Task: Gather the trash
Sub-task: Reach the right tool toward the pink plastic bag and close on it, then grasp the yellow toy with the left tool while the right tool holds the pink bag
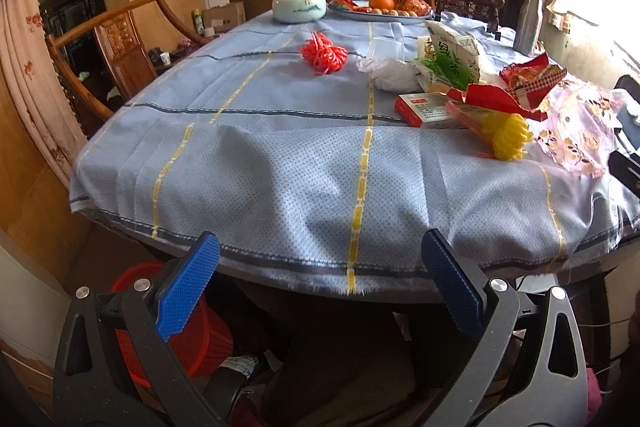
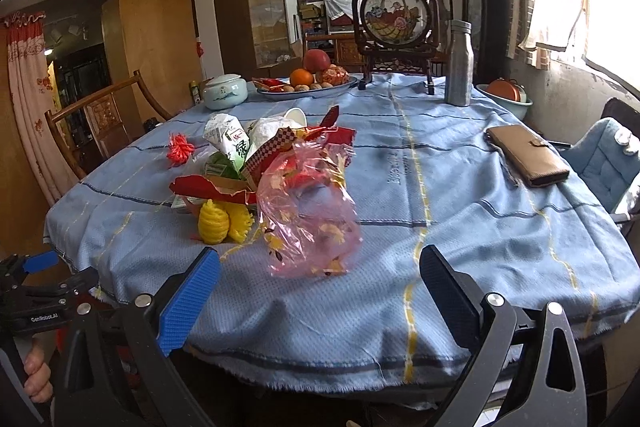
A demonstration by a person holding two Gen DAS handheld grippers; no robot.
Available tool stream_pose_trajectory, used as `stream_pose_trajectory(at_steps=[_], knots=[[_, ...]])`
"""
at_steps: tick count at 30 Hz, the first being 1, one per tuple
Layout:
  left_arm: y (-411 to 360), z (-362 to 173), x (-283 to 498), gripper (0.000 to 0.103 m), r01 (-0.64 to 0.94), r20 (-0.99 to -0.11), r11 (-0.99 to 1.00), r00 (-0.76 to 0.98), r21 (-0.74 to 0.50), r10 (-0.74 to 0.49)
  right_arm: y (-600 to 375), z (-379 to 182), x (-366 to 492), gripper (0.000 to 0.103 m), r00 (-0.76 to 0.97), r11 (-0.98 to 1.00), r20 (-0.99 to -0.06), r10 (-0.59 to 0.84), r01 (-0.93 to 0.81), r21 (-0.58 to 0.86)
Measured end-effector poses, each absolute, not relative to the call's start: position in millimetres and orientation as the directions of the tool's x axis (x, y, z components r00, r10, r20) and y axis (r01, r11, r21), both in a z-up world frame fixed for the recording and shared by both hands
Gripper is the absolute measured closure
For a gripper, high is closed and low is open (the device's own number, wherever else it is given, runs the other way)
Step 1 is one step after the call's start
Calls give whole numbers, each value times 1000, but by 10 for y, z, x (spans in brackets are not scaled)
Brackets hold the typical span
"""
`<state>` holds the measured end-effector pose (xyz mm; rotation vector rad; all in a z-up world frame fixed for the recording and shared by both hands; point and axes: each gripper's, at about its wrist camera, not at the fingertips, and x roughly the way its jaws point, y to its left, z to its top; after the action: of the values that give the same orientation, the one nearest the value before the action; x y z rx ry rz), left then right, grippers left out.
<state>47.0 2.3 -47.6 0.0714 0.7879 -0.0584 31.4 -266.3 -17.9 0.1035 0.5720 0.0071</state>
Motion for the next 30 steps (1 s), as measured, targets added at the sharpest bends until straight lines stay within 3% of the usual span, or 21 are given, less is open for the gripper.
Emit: stream_pose_trajectory(at_steps=[7,8,10,12,18,25,30], knots=[[-64,-393,777,6,133,-719,991,687,-20,-107,-2687,-244,678,7,842,997,-539,30,12,74],[-111,-374,824,6,151,-719,988,684,-27,-124,-2714,-247,678,13,848,998,-530,19,19,67],[-262,-333,928,6,212,-716,976,674,-47,-180,-2779,-253,671,47,848,998,-529,17,19,63],[-421,-307,1024,6,276,-715,958,654,-79,-248,-2872,-258,675,57,847,996,-531,29,20,87],[-899,-259,1379,6,424,-714,879,546,-217,-439,-3079,-259,634,58,854,992,-520,10,57,113],[-830,-294,1832,9,304,-741,924,561,-233,-371,-3182,-290,622,58,859,987,-512,27,59,151],[-583,-337,1836,10,292,-702,837,457,-462,-547,-3215,-318,657,58,860,983,-508,55,42,177]])
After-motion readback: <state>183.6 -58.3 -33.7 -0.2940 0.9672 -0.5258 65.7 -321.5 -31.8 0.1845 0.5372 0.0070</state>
